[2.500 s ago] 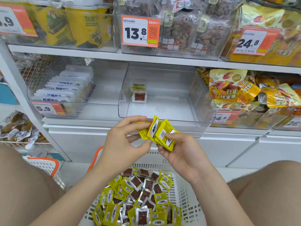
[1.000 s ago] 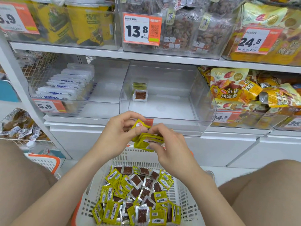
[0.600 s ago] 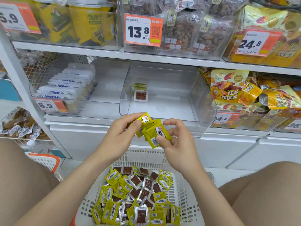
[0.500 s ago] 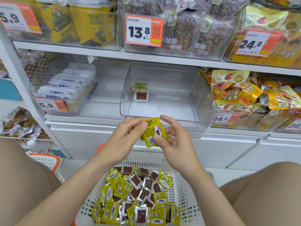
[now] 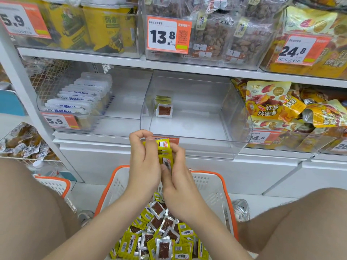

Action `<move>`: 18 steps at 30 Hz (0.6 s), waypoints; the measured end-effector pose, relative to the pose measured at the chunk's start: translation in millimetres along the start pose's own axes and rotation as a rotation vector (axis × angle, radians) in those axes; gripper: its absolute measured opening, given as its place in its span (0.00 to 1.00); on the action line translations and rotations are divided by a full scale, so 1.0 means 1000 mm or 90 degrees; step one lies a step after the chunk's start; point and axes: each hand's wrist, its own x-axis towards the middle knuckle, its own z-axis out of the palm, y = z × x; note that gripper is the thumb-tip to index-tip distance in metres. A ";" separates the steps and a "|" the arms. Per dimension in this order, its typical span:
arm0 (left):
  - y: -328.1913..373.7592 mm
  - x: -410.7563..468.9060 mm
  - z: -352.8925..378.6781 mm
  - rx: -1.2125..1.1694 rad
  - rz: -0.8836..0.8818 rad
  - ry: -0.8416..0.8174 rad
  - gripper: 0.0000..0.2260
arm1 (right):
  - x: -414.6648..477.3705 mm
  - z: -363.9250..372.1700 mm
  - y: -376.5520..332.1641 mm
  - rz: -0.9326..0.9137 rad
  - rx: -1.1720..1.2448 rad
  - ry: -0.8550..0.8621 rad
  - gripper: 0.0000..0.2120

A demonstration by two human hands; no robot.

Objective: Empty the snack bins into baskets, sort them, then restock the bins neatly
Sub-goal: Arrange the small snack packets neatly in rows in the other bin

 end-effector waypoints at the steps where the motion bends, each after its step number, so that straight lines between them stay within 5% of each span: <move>1: 0.000 0.002 -0.001 0.017 0.001 -0.002 0.08 | 0.000 0.000 0.000 -0.010 -0.002 -0.007 0.22; 6: 0.017 0.006 -0.004 0.046 0.022 -0.129 0.15 | 0.009 -0.010 0.000 -0.020 0.040 0.038 0.19; 11: 0.023 0.024 -0.023 0.170 0.120 -0.327 0.12 | 0.018 -0.027 0.001 -0.006 0.097 0.070 0.15; 18: 0.013 0.019 -0.015 0.203 0.138 -0.175 0.08 | 0.026 -0.026 -0.001 -0.038 0.004 0.107 0.09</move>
